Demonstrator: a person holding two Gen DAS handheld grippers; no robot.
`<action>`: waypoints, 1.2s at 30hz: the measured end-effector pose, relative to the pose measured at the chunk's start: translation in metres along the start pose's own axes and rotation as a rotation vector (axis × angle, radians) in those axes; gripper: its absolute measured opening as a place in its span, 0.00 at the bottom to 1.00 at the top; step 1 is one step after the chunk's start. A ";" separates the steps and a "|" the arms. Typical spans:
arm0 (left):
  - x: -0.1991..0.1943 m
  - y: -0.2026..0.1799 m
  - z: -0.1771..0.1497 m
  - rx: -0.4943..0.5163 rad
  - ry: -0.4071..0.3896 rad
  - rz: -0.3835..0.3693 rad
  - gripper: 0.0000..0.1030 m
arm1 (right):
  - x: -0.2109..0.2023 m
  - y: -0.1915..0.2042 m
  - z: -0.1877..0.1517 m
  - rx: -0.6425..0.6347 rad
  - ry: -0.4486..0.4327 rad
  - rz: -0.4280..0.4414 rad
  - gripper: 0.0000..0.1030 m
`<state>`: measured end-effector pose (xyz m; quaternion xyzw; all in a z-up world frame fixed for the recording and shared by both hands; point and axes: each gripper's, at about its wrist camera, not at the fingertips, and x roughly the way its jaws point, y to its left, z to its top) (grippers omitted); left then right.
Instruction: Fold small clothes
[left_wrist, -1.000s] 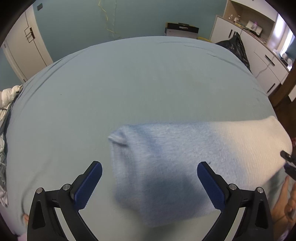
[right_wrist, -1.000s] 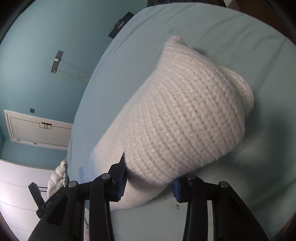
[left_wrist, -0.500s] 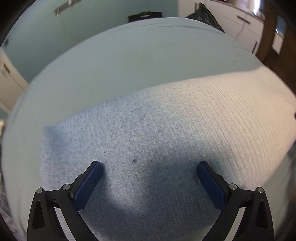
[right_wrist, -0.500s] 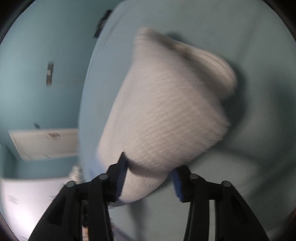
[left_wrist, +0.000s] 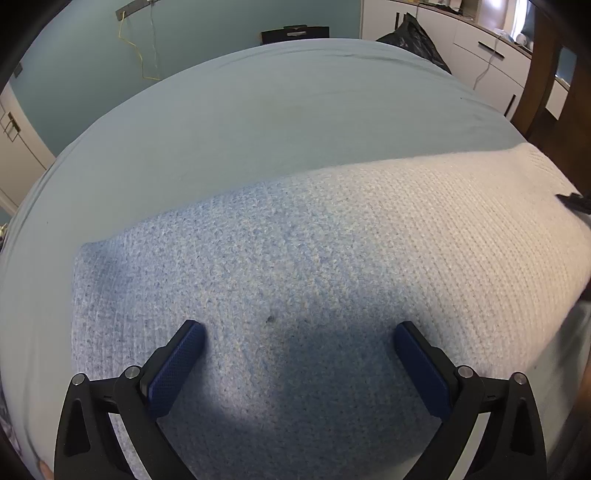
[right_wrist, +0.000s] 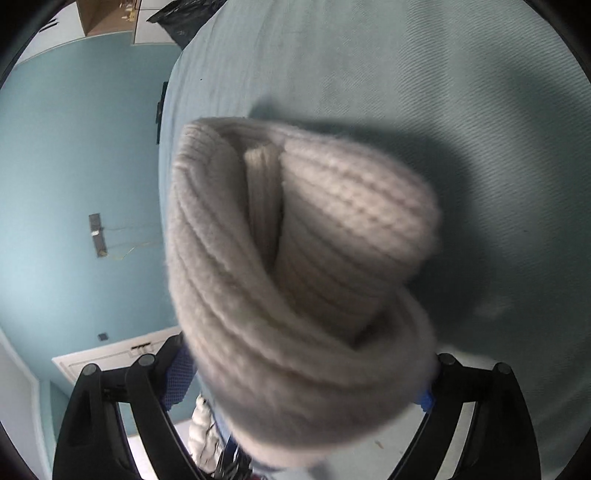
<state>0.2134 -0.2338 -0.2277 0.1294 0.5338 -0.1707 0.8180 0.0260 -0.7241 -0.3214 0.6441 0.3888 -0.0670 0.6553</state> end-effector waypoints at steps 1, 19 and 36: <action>0.000 0.000 0.000 0.000 -0.002 -0.002 1.00 | 0.001 0.006 0.000 -0.018 -0.014 -0.017 0.76; -0.009 0.011 0.056 -0.114 0.046 -0.013 1.00 | -0.068 0.145 -0.066 -0.859 -0.341 -0.280 0.44; 0.001 0.006 0.061 -0.157 -0.061 0.191 1.00 | -0.063 0.160 -0.194 -1.332 -0.490 -0.277 0.44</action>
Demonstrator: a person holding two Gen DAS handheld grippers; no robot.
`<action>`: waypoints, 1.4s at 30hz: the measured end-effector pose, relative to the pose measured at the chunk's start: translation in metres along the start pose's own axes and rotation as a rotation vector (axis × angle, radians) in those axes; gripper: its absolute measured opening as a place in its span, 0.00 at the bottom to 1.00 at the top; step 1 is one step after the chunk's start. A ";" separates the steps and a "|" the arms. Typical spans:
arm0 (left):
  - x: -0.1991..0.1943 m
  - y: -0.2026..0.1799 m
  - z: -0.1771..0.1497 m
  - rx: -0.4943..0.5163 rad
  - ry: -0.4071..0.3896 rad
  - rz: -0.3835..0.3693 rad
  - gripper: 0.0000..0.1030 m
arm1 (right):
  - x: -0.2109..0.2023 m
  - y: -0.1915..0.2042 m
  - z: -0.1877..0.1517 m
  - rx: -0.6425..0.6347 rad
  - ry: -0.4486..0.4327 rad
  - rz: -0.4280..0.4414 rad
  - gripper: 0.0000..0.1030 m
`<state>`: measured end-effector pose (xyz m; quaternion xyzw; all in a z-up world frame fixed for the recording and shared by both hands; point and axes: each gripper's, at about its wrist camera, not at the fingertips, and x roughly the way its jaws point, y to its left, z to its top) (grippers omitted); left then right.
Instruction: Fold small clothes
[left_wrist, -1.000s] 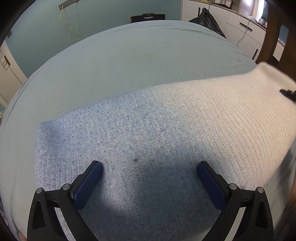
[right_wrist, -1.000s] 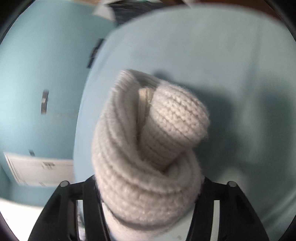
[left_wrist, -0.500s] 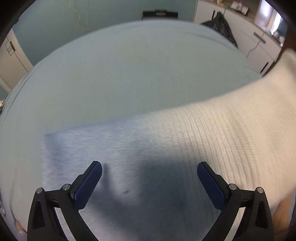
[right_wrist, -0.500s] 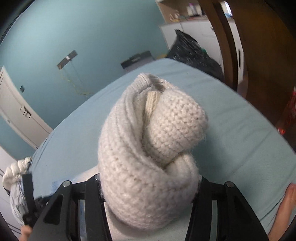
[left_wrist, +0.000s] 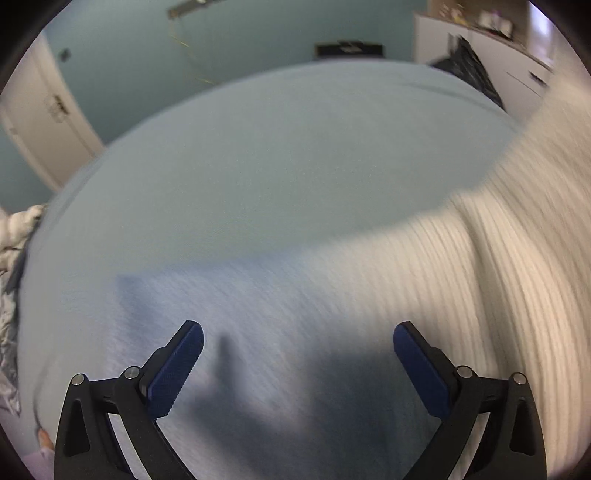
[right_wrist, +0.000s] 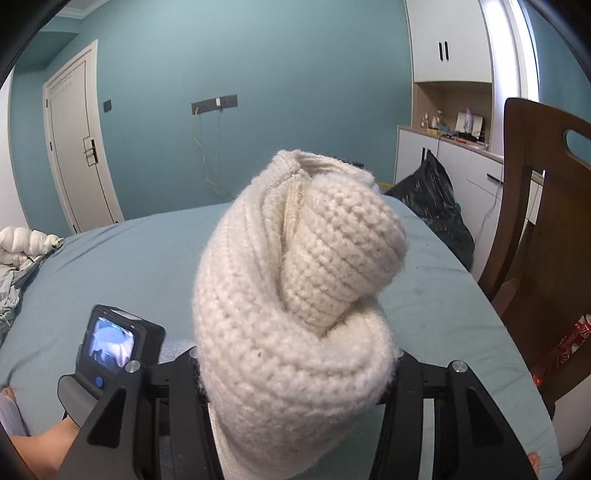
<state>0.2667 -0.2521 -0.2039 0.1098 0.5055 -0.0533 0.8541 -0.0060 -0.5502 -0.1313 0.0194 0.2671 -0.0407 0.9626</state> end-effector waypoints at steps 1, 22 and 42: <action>0.004 0.002 0.008 -0.016 0.004 0.005 1.00 | 0.002 0.000 0.002 -0.002 -0.003 0.001 0.44; -0.007 -0.017 -0.068 0.223 -0.067 0.057 1.00 | -0.004 0.031 0.002 -0.170 -0.078 0.105 0.45; -0.023 -0.055 -0.088 0.275 -0.098 0.042 0.99 | -0.007 0.018 0.000 -0.034 0.005 0.140 0.45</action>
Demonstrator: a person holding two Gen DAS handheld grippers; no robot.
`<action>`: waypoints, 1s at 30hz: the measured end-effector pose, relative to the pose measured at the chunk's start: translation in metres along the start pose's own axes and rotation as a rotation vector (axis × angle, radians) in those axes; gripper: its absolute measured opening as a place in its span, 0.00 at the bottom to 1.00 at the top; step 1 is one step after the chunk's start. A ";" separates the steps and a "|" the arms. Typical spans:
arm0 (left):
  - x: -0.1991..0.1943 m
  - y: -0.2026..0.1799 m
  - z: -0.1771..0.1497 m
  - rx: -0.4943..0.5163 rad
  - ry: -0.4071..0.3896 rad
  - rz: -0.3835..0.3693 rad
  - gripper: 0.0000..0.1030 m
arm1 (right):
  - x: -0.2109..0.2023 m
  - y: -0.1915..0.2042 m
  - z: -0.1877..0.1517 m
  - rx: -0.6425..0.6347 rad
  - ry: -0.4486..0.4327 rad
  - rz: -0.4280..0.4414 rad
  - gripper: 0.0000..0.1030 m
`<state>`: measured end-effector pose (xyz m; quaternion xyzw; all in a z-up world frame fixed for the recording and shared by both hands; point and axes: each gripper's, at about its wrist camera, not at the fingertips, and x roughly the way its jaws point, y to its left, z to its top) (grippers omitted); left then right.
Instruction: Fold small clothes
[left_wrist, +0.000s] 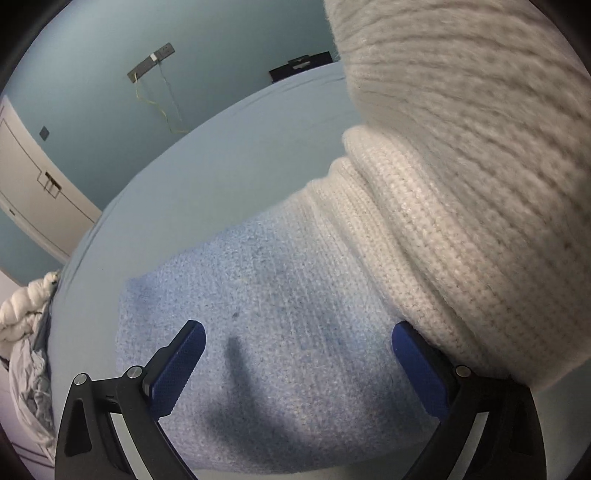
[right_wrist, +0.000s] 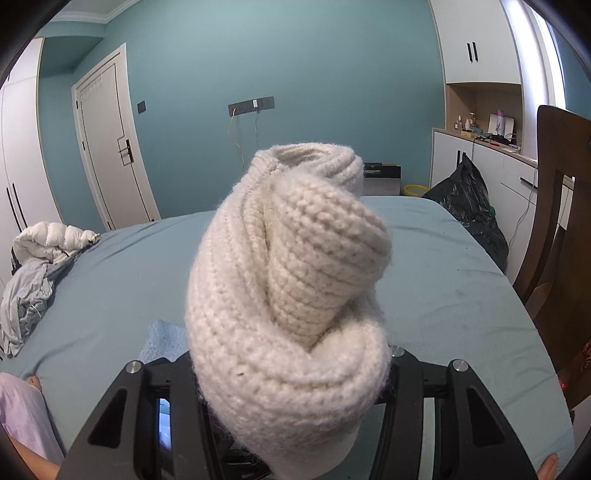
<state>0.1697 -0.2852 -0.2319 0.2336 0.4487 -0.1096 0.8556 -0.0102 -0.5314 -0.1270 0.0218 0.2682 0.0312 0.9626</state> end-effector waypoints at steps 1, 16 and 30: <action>0.000 0.005 0.001 -0.001 0.002 -0.007 0.99 | 0.000 0.002 0.000 -0.005 -0.003 -0.004 0.45; -0.052 0.291 -0.012 -0.243 0.054 0.153 0.99 | -0.001 0.159 0.004 -0.443 -0.153 -0.074 0.45; -0.042 0.314 -0.030 -0.409 0.080 0.012 0.99 | 0.125 0.323 -0.205 -1.391 -0.153 -0.349 0.53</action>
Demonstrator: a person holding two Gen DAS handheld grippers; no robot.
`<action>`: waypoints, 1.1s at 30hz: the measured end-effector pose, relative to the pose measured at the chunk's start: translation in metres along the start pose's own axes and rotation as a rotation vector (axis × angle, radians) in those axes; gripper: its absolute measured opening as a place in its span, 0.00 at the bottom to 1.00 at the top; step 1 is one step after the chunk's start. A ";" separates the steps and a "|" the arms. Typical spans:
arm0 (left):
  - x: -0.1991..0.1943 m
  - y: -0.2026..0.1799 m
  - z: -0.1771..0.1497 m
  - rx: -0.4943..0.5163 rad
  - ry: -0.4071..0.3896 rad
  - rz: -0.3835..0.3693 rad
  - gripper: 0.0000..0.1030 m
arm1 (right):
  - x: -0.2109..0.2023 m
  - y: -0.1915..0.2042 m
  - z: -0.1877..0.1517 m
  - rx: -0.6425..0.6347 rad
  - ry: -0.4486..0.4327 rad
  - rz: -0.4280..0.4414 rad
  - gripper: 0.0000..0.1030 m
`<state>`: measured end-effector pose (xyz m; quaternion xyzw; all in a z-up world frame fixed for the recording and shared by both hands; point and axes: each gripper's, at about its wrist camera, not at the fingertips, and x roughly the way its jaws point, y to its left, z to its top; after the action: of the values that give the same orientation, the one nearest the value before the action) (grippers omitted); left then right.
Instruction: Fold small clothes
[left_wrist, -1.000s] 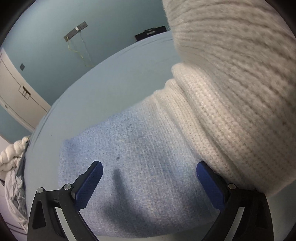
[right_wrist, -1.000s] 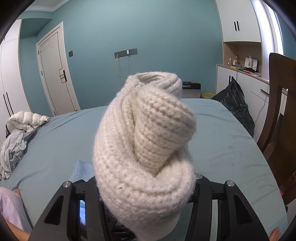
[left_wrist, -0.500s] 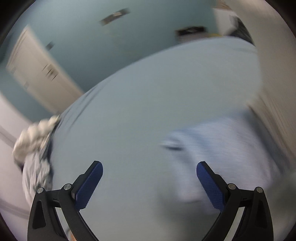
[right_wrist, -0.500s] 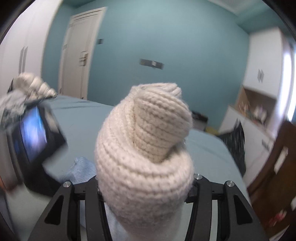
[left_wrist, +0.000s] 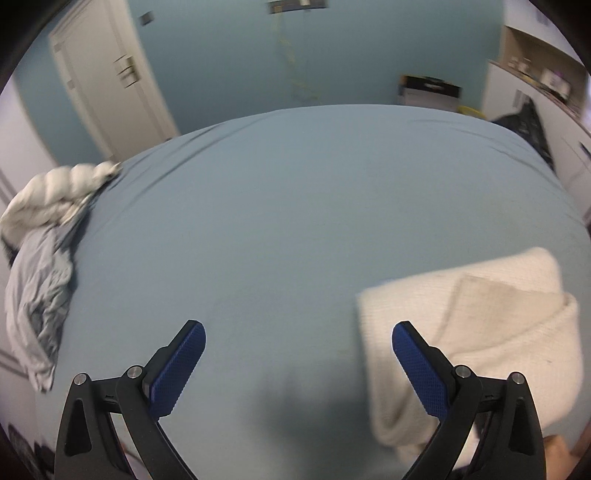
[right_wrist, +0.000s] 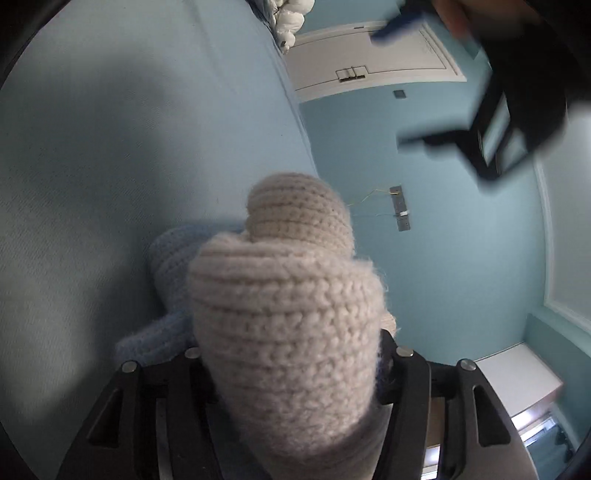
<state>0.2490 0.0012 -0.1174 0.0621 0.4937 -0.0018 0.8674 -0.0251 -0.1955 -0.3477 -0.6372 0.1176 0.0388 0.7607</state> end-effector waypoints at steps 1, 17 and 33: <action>-0.005 -0.006 0.005 0.006 -0.004 -0.024 0.99 | 0.000 -0.004 0.001 0.010 0.015 0.011 0.54; -0.017 -0.081 -0.002 0.126 -0.004 -0.106 0.99 | -0.102 -0.176 -0.178 0.620 0.042 0.550 0.91; 0.031 -0.078 -0.041 0.138 0.002 -0.082 1.00 | 0.005 -0.147 -0.227 1.053 0.226 0.553 0.77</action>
<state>0.2243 -0.0697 -0.1727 0.1014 0.4956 -0.0713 0.8597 -0.0193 -0.4453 -0.2438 -0.1210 0.3623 0.1038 0.9183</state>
